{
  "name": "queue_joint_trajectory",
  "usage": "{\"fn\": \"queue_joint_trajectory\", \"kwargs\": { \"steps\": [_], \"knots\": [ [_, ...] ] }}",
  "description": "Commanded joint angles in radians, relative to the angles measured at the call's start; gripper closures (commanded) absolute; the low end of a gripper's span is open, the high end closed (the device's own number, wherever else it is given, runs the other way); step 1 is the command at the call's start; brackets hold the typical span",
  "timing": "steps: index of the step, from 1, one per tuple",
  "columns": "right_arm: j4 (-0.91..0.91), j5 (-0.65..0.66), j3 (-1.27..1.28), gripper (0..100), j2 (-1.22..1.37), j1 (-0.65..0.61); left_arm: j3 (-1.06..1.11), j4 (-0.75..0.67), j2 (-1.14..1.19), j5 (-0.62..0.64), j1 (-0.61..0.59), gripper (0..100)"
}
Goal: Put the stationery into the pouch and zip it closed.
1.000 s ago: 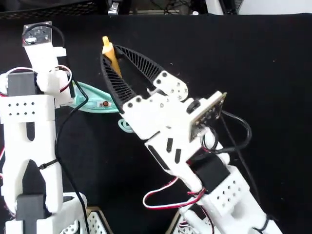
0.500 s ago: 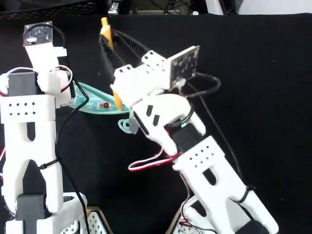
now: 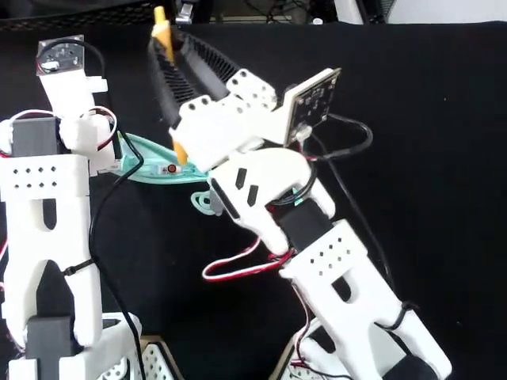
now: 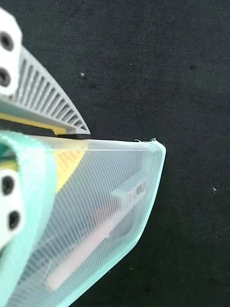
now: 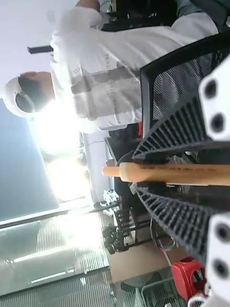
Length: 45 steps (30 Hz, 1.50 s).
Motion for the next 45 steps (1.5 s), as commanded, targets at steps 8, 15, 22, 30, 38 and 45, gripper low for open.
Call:
{"fn": "queue_joint_trajectory", "kwargs": {
  "steps": [8,15,22,30,38,45],
  "knots": [
    [0.617,0.000,0.004,98.6,-0.217,0.187,0.056,-0.005,0.006,-0.006,-0.001,97],
    [0.872,0.087,0.099,98.6,-0.415,0.295,0.056,-0.005,0.008,-0.006,0.001,97],
    [0.890,0.153,0.351,98.6,-0.366,0.324,0.056,-0.005,0.008,-0.006,-0.001,97],
    [0.698,0.169,0.504,98.6,-0.071,0.324,0.056,-0.005,0.008,-0.006,-0.001,97],
    [0.666,0.169,0.343,98.5,0.433,0.321,0.056,-0.005,0.008,-0.006,-0.001,97],
    [0.884,0.206,0.088,98.3,0.677,0.318,0.056,-0.005,0.008,-0.006,-0.001,97]
  ]
}}
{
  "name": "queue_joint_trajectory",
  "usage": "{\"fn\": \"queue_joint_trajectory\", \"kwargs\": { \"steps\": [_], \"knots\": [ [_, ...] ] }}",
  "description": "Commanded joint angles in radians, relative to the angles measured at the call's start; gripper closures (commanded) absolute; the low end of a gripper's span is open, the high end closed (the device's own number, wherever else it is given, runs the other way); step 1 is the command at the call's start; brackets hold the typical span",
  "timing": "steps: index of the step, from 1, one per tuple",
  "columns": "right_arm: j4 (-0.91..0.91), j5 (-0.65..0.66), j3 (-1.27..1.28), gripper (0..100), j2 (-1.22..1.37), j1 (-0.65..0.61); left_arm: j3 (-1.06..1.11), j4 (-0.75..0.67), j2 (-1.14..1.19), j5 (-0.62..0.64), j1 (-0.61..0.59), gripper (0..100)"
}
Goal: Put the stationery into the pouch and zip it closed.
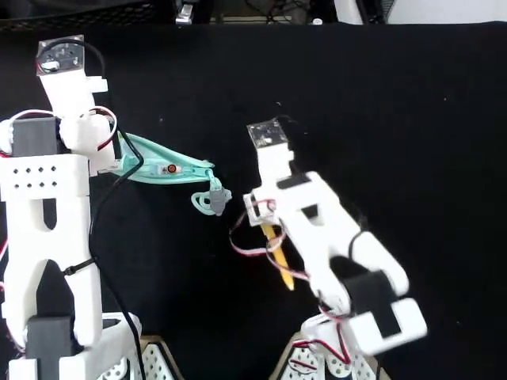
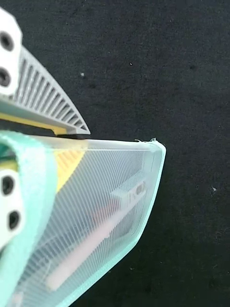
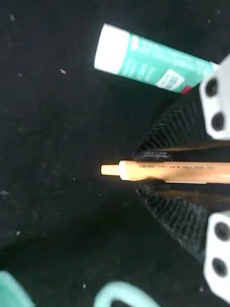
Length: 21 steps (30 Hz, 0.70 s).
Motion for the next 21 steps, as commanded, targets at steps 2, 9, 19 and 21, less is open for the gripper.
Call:
{"fn": "queue_joint_trajectory", "kwargs": {
  "steps": [2,9,19,21],
  "knots": [
    [0.068,0.064,-0.113,98.2,0.061,-0.003,0.056,-0.005,0.008,-0.006,-0.001,97],
    [0.071,0.106,-0.093,95.9,0.042,-0.063,0.056,-0.005,0.008,-0.006,-0.001,97],
    [0.092,0.129,-0.087,80.9,0.042,-0.064,0.058,-0.005,0.008,-0.006,-0.001,97],
    [0.107,0.130,-0.090,80.9,0.039,-0.064,0.058,-0.005,0.008,-0.006,-0.001,97]
  ]
}}
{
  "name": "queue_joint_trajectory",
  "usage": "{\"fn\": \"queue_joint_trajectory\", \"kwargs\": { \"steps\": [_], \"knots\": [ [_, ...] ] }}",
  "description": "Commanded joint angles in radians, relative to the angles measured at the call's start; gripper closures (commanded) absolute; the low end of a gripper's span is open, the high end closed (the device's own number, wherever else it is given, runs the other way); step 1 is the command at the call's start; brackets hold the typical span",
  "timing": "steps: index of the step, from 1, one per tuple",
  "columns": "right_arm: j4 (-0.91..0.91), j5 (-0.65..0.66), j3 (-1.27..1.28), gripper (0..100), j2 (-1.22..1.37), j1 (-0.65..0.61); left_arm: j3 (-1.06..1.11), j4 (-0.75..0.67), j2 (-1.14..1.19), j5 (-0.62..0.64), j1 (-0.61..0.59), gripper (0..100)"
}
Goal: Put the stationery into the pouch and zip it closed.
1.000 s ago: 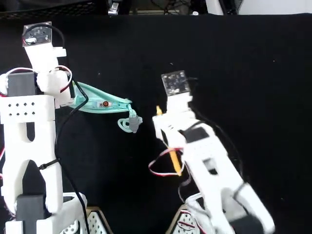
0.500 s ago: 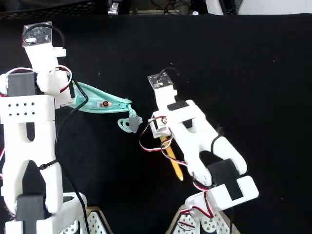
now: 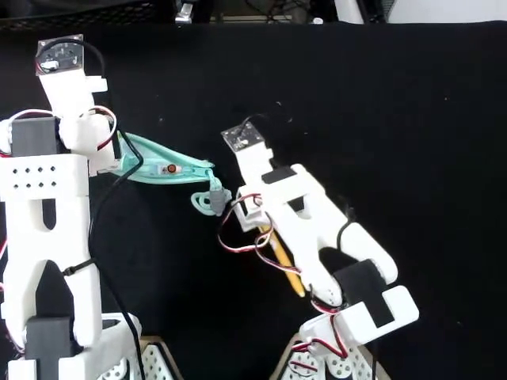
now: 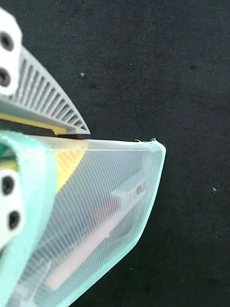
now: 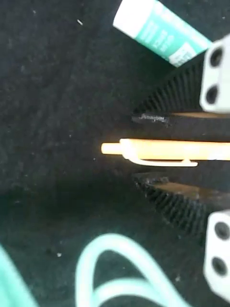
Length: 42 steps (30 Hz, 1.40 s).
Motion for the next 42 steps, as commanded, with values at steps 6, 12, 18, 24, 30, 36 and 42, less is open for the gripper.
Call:
{"fn": "queue_joint_trajectory", "kwargs": {
  "steps": [6,12,18,24,30,36,42],
  "knots": [
    [0.014,0.103,-0.044,90.0,-0.054,-0.003,0.058,-0.005,0.008,-0.006,-0.001,97],
    [0.106,0.189,-0.153,92.1,0.091,-0.017,0.058,-0.005,0.008,-0.006,-0.001,97],
    [0.206,0.190,-0.305,95.1,0.245,-0.035,0.071,-0.008,0.008,-0.008,-0.001,97],
    [0.210,0.150,-0.282,98.6,0.197,-0.029,0.117,-0.061,0.008,-0.008,-0.001,97],
    [0.133,0.147,-0.081,98.6,-0.087,-0.026,0.114,-0.057,0.008,-0.008,-0.001,97],
    [0.115,0.147,0.124,98.6,-0.550,0.040,0.119,-0.060,0.008,-0.008,-0.001,97],
    [0.258,0.147,0.091,98.6,-0.955,0.061,0.120,-0.060,0.008,-0.008,0.004,97]
  ]
}}
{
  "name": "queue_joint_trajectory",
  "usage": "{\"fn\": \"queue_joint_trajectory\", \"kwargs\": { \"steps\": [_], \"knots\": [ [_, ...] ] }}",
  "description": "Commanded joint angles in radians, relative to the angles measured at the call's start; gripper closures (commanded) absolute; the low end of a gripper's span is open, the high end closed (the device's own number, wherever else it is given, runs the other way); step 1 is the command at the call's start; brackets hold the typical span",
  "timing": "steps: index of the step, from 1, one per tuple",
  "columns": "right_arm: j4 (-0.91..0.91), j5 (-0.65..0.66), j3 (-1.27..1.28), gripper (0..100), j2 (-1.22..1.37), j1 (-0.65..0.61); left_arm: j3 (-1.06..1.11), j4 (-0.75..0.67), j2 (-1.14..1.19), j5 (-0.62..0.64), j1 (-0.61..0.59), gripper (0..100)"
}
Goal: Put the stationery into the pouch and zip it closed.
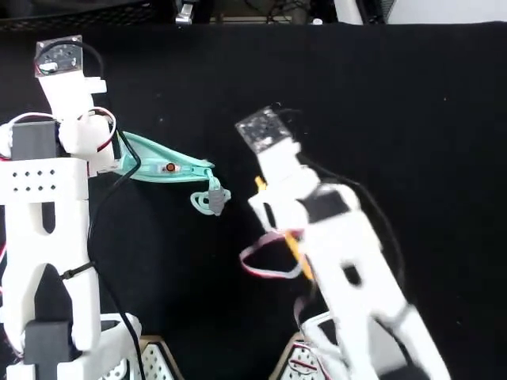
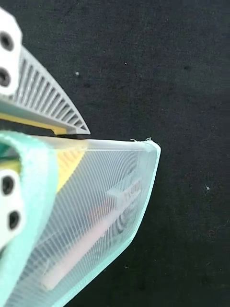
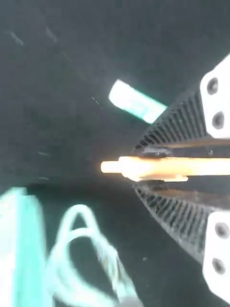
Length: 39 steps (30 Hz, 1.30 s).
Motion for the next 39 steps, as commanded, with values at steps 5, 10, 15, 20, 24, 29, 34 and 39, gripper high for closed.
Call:
{"fn": "queue_joint_trajectory", "kwargs": {
  "steps": [5,10,15,20,24,29,34,39],
  "knots": [
    [0.038,-0.011,-0.219,98.6,-0.426,-0.014,0.077,-0.006,0.009,-0.008,0.007,97],
    [-0.158,-0.118,-0.358,98.6,-0.506,-0.176,0.077,-0.005,0.009,-0.008,0.004,97],
    [-0.393,-0.230,-0.374,98.5,-0.506,-0.250,0.077,0.000,0.009,-0.008,0.001,97],
    [-0.577,-0.296,-0.259,98.4,-0.498,-0.265,0.077,0.000,0.009,-0.008,0.001,97],
    [-0.694,-0.345,-0.174,98.4,-0.460,-0.310,0.077,0.000,0.009,-0.008,-0.001,97],
    [-0.763,-0.359,-0.156,98.4,-0.384,-0.350,0.079,0.002,0.009,-0.008,-0.002,97],
    [-0.767,-0.354,-0.148,98.5,-0.295,-0.347,0.079,0.002,0.009,-0.008,-0.002,97],
    [-0.775,-0.354,-0.116,98.5,-0.266,-0.324,0.077,0.021,0.008,-0.008,-0.002,97]
  ]
}}
